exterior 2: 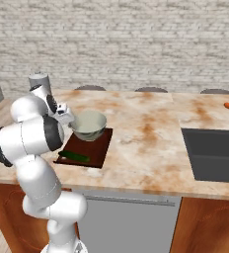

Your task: Place the two vegetables and bowl onto the tray for setting up a vegetable dip station.

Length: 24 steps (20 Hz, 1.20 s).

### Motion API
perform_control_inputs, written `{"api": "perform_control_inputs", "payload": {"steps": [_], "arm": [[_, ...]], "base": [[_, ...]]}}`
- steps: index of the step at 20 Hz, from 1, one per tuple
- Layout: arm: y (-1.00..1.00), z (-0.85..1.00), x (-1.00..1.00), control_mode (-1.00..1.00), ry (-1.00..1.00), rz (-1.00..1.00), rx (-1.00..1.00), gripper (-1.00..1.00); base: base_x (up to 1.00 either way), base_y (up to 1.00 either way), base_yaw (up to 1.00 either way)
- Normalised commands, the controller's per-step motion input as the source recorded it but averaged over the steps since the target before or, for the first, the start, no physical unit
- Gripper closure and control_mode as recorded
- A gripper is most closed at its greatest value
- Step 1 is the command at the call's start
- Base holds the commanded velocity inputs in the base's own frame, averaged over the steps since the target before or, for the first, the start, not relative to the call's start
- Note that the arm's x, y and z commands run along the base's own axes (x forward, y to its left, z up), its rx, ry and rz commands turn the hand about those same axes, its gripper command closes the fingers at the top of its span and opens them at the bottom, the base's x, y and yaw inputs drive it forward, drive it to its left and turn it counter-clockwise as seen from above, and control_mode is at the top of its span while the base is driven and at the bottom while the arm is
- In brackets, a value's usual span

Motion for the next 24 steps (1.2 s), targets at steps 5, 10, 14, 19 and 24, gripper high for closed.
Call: {"api": "perform_control_inputs", "payload": {"steps": [5,10,14,19,24], "arm": [[0.00,0.03,-0.43,-1.00,0.01,-0.16,0.09,-1.00],[-0.06,0.06,-0.49,-1.00,0.00,-0.11,0.14,-1.00],[-0.16,0.06,-0.48,-1.00,0.00,-0.06,0.13,-1.00],[-0.12,0.09,-0.43,-1.00,0.00,-0.05,0.09,-1.00],[-0.14,0.06,-0.42,-1.00,0.00,0.00,0.07,-1.00]], "base": [[0.00,0.00,0.00],[0.00,0.00,0.00],[0.00,0.00,0.00],[0.00,0.00,0.00],[0.00,0.00,0.00]]}}
